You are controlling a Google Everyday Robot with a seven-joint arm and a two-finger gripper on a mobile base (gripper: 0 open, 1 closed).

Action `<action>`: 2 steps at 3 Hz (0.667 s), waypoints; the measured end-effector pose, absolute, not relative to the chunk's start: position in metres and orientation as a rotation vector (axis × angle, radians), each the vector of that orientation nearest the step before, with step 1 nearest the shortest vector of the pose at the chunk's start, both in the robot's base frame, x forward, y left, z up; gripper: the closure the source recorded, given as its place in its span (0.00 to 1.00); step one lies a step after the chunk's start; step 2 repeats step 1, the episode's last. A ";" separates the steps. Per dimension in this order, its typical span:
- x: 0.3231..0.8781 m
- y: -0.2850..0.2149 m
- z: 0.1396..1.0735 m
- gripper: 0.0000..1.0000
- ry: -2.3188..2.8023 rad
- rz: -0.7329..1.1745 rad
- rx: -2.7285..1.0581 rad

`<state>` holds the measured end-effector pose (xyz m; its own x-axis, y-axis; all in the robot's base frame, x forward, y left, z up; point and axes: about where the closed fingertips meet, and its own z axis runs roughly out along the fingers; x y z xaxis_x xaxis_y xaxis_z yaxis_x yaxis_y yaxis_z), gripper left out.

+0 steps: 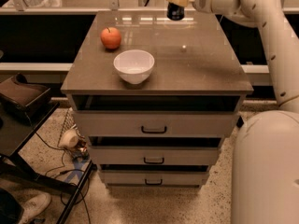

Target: Pick pepsi can

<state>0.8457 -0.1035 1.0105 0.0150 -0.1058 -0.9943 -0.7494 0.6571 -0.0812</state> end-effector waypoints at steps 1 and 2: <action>0.828 -0.085 1.047 1.00 1.435 0.605 -0.832; 0.828 -0.085 1.047 1.00 1.435 0.605 -0.832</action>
Offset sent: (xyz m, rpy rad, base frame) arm 0.0000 0.0000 0.0000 0.0000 0.0000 0.0000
